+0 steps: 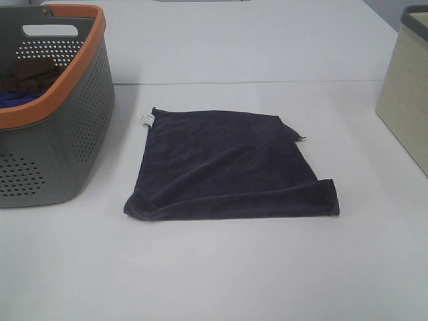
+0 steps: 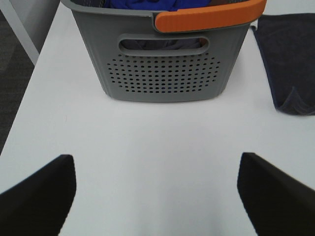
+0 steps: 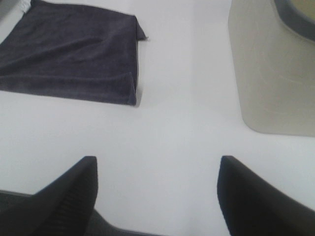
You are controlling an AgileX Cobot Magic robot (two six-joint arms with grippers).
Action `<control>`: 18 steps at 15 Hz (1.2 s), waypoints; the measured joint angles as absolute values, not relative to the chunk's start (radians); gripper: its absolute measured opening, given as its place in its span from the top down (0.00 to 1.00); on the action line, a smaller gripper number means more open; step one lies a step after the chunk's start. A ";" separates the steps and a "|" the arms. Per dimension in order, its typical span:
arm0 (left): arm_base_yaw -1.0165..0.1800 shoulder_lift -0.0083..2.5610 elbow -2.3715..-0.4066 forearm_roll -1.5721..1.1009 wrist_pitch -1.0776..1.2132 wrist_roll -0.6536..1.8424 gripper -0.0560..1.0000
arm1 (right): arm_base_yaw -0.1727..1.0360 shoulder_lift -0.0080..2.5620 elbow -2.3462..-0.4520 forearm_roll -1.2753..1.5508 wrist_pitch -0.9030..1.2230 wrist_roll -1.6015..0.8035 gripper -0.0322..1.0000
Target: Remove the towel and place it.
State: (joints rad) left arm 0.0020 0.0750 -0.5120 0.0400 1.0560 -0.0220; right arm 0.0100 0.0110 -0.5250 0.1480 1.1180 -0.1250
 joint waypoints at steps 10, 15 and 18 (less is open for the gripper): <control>0.002 -0.004 -0.498 0.013 1.052 0.000 0.15 | 0.010 -0.004 -0.502 0.068 1.069 -0.007 0.37; 0.002 -0.004 -0.498 -0.009 1.052 0.000 0.15 | 0.010 -0.004 -0.502 0.068 1.069 -0.009 0.37; 0.002 -0.004 -0.498 -0.014 1.052 0.000 0.15 | 0.010 -0.004 -0.502 0.068 1.069 -0.012 0.37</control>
State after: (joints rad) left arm 0.0020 -0.0040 -0.4980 -0.0140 1.0520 0.0000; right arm 0.0100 -0.0040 -0.5020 0.0680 1.0690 -0.0120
